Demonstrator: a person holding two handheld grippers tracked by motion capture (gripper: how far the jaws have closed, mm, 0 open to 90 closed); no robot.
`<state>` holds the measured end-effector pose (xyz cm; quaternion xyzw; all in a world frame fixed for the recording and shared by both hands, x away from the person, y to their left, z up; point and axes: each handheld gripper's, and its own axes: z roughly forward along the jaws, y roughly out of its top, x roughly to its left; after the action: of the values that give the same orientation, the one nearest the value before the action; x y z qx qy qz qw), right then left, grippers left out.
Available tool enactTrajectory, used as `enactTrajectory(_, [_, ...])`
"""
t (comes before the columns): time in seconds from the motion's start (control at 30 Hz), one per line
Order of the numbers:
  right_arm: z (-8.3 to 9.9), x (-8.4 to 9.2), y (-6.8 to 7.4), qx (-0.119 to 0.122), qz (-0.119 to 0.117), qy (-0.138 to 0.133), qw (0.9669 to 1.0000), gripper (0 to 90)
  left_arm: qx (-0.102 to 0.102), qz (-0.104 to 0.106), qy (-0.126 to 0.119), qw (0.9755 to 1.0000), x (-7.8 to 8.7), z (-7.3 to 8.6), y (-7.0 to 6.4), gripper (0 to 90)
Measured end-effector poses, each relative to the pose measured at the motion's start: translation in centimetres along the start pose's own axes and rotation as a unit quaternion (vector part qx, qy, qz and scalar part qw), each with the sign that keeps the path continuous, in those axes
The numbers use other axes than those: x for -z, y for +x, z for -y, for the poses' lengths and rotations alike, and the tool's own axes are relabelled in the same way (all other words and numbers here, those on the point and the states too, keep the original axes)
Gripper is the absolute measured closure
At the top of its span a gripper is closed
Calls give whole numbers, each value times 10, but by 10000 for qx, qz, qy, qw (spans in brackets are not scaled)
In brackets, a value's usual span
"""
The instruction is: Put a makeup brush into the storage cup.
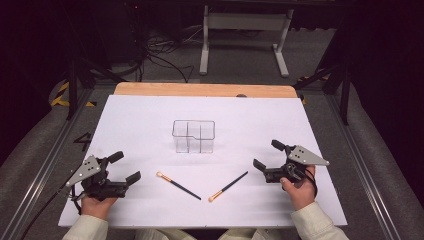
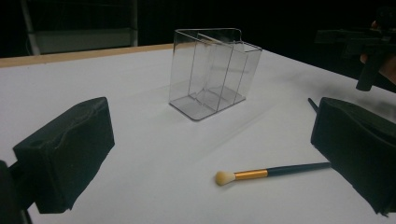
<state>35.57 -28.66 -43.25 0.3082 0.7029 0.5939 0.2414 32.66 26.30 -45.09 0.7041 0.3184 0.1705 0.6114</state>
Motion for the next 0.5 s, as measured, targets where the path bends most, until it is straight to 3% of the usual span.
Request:
enactTrajectory(0.1, [0, 0, 0, -1, 8, 23, 10000, 3, -82, -13, -18, 10000, 0, -2, -2, 2])
enactTrajectory(0.5, [-3, 1, 0, 9, 5, 26, 10000, 3, -39, -48, -134, 9999, 5, -6, -1, 2])
